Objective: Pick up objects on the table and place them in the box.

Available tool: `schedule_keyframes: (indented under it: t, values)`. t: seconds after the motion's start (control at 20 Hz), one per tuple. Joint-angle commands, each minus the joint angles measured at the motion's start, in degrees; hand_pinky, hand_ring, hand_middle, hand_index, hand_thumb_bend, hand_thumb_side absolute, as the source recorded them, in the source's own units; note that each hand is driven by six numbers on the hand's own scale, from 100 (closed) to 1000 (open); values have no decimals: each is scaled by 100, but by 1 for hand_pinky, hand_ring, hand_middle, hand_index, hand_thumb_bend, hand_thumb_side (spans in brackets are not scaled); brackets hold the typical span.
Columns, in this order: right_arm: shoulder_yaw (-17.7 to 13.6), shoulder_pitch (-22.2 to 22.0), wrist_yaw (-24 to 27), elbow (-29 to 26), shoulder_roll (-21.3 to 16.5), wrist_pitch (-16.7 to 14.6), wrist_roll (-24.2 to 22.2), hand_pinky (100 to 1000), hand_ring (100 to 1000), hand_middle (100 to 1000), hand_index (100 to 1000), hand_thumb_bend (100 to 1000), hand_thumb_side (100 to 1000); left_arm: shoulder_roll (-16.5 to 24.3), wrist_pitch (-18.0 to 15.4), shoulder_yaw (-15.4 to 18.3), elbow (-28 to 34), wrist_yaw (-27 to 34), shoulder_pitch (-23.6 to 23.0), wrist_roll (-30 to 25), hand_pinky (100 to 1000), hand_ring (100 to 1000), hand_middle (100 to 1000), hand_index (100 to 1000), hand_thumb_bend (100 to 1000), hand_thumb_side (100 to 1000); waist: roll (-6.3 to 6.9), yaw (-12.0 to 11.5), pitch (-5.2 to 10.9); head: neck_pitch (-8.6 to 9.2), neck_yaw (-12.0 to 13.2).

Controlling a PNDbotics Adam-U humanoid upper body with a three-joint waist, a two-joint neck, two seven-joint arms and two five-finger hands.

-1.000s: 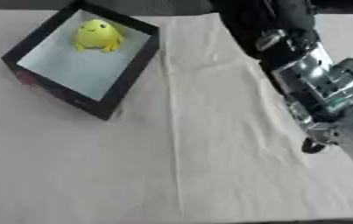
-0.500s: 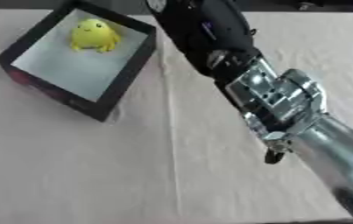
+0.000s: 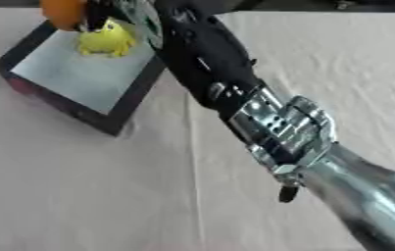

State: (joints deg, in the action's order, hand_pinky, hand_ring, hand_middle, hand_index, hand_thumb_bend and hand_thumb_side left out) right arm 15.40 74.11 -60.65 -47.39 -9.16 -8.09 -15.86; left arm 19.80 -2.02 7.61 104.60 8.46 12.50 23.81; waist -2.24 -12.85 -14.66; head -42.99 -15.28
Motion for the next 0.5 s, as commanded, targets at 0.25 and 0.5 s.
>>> schedule_keyframes:
  t: [0.25,0.5]
  values:
    - [-187,91,-43,187,-90,-48,59,774,561,408,560,419,164,82,0,31,106,-1,77,-11,810,581,771,781,443,644,25,9,47,93,62]
    - [-197,42,-29,255,-100,-106,-2,792,645,512,680,422,233,68,2,33,101,-7,67,-19,810,580,770,781,444,643,23,9,21,91,72]
